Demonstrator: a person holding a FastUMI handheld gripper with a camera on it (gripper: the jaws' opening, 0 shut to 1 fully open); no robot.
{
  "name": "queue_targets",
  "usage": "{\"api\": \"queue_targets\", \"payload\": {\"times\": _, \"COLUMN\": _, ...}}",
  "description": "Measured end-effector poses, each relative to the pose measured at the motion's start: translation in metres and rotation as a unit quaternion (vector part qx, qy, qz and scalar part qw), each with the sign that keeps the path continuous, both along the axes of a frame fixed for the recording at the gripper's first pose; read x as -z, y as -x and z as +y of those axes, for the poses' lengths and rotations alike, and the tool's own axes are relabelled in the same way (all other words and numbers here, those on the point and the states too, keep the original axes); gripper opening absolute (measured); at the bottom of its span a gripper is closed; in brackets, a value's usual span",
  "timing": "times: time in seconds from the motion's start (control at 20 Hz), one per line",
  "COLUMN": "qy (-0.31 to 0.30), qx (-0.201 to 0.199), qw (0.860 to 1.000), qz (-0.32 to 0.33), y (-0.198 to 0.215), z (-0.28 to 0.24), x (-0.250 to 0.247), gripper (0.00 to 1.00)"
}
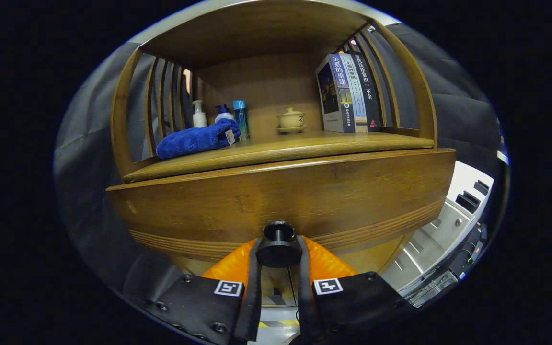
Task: Pull open the drawer, take out the items inside it, and place them on the countertop above the cabinet.
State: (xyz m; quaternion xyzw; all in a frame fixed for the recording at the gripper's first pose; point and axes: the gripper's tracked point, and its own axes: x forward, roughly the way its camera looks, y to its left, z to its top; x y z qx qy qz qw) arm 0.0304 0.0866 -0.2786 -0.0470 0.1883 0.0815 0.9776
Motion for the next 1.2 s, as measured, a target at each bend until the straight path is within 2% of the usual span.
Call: {"api": "queue_targets", "payload": {"times": 1.2, "qy": 0.01, "qx": 0.005, "qw": 1.0, "qz": 0.015, "y": 0.088, "z": -0.017, "x": -0.003, "gripper": 0.4}}
